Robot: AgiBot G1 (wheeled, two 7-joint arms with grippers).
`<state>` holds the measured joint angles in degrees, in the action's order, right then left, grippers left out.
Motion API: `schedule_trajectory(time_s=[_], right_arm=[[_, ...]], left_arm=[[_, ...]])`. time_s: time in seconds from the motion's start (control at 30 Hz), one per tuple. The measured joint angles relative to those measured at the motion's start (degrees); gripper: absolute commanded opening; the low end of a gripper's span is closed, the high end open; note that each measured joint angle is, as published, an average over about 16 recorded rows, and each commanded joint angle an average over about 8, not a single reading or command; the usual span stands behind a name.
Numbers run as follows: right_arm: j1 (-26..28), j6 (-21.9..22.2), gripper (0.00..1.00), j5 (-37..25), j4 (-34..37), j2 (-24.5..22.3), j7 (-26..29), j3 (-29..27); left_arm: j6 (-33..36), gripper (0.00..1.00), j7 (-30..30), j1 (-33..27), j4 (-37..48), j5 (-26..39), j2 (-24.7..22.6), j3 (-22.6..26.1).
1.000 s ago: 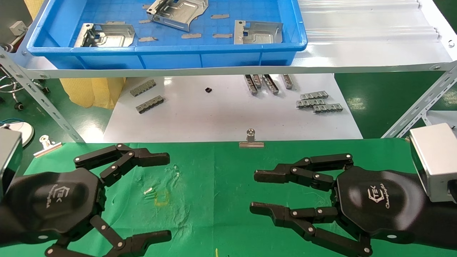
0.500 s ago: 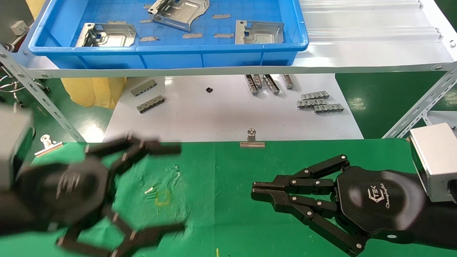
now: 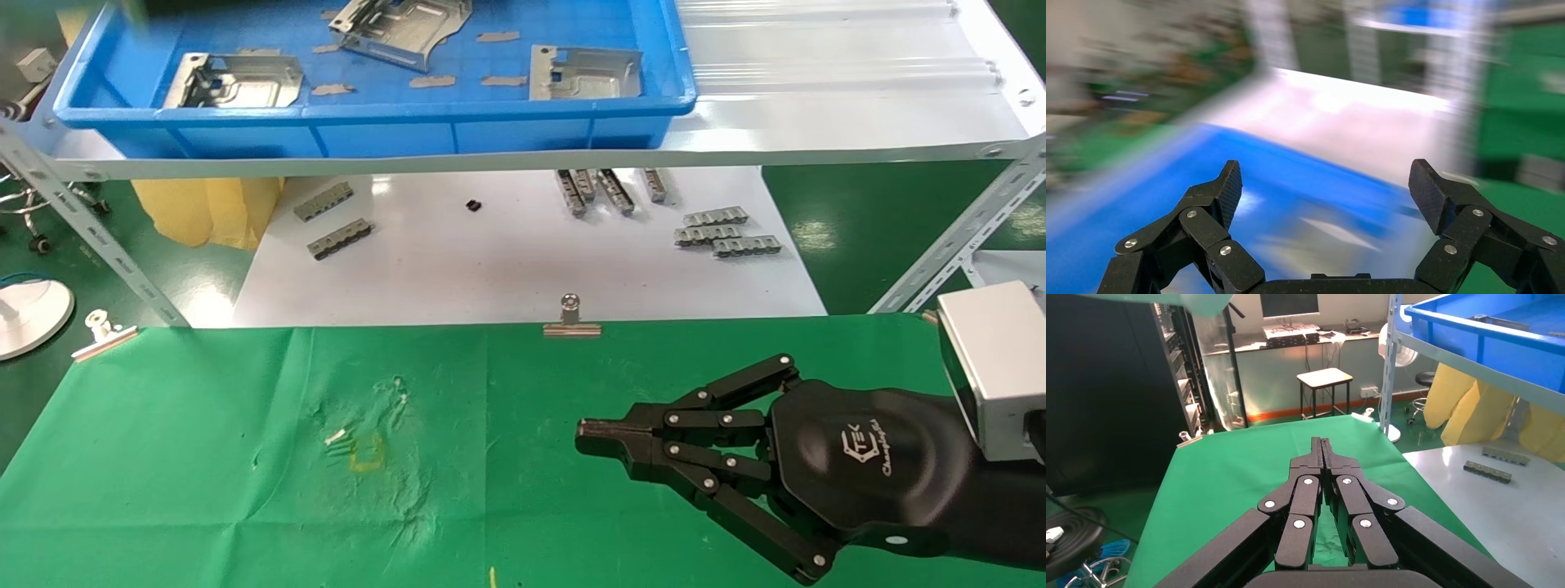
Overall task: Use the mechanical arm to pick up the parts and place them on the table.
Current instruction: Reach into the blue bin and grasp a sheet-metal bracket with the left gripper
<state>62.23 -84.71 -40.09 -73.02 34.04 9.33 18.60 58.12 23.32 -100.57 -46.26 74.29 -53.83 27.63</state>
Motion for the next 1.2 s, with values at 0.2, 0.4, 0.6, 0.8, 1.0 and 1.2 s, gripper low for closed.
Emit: schedule_trajectory(time_s=[0.2, 0.4, 0.6, 0.8, 1.0, 1.2], right_arm=[[0.0, 0.0, 0.0, 0.01, 0.0, 0.0, 0.0, 0.01], [0.01, 0.01, 0.0, 0.01, 0.0, -0.01, -0.01, 0.02], [0.01, 0.01, 0.0, 0.02, 0.0, -0.01, -0.01, 0.03], [0.01, 0.01, 0.0, 0.03, 0.0, -0.01, -0.02, 0.04], [0.01, 0.02, 0.0, 0.03, 0.0, -0.02, -0.02, 0.05], [0.01, 0.02, 0.0, 0.04, 0.0, -0.02, -0.03, 0.06]], left_arm=[[-4.94, 1.0, -9.9, -5.95, 20.65, 3.76, -3.07, -0.51], [-5.2, 1.0, -18.14, -10.24, 31.64, 2.92, -5.64, -1.48], [-4.2, 1.0, -24.12, -13.1, 37.59, 2.11, -8.2, -2.15], [-1.67, 1.0, -28.11, -14.84, 40.69, 1.6, -10.7, -2.39], [0.6, 1.0, -30.32, -15.92, 42.66, 1.79, -12.78, -2.16], [-0.12, 0.98, -30.56, -16.96, 44.45, 2.76, -14.67, -1.45]])
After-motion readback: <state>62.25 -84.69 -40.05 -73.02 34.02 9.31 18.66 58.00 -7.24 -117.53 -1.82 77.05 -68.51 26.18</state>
